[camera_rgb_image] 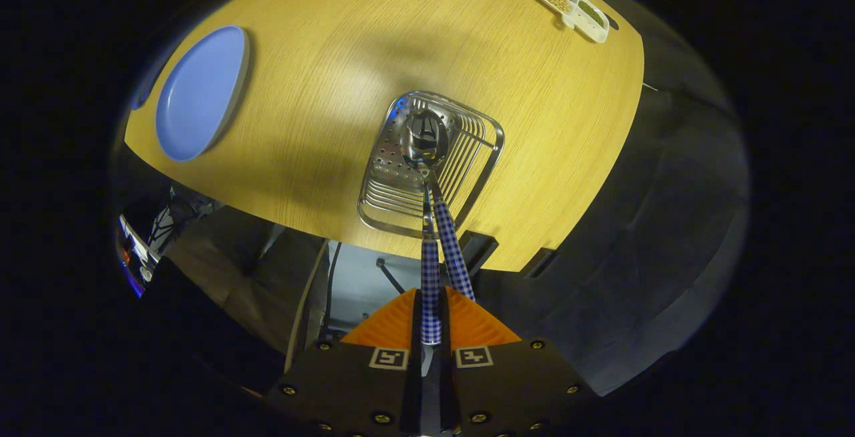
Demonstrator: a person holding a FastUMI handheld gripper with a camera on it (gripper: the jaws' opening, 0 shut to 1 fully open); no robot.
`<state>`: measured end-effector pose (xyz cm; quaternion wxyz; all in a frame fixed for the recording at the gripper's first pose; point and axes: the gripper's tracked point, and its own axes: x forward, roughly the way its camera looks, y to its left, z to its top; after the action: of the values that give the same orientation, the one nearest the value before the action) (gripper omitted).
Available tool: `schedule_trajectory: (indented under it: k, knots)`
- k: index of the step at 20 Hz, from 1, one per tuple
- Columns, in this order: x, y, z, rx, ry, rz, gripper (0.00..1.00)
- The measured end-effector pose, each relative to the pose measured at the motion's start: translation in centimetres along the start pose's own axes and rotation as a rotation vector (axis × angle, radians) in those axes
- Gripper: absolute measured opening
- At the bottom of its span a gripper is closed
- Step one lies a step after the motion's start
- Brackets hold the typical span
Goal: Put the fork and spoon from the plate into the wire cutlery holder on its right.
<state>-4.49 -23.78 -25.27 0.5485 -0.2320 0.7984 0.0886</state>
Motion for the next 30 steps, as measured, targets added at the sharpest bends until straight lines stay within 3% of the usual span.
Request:
schedule_trajectory:
  k: [6, 11, 12, 19, 30]
  knots:
    - [-1.1, -0.3, 0.8, 0.021, -0.035, -0.005, 0.12]
    - [-1.1, 0.0, 0.6, 0.048, -0.101, -0.006, 0.91]
    - [-1.3, 0.0, 0.5, 0.055, -0.11, -0.006, 0.97]
    - [-3.4, 0.2, -0.4, 0.127, -0.225, -0.001, 0.97]
    - [-8.0, 9.1, 1.3, 0.219, -0.674, 0.116, 0.97]
